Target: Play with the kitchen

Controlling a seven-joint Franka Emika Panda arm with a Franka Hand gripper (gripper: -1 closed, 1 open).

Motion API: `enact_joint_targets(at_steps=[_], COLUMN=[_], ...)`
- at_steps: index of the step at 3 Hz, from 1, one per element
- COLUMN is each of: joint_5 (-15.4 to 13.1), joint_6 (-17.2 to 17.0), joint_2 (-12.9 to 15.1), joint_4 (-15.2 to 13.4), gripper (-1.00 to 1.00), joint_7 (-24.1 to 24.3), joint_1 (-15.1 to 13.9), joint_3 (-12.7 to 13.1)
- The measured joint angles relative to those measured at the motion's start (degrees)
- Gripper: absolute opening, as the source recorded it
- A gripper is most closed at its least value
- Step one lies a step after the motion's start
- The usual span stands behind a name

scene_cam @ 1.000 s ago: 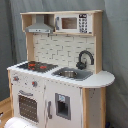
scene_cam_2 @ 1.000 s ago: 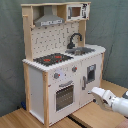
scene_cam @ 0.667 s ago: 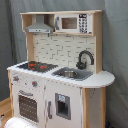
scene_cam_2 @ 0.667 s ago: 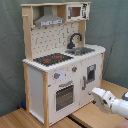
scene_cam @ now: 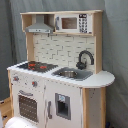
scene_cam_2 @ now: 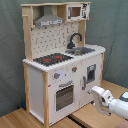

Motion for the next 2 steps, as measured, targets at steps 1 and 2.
enact_joint_targets(at_steps=[1,2], joint_5=[0.00,0.00], joint_6=[0.47,2.79], joint_2=[-0.07,-0.07], joint_4=[0.01,0.08], gripper=[1.00,1.00], joint_7=[6.20,10.64], joint_1=[-2.58,-5.99], joint_3=[-0.32,-0.38])
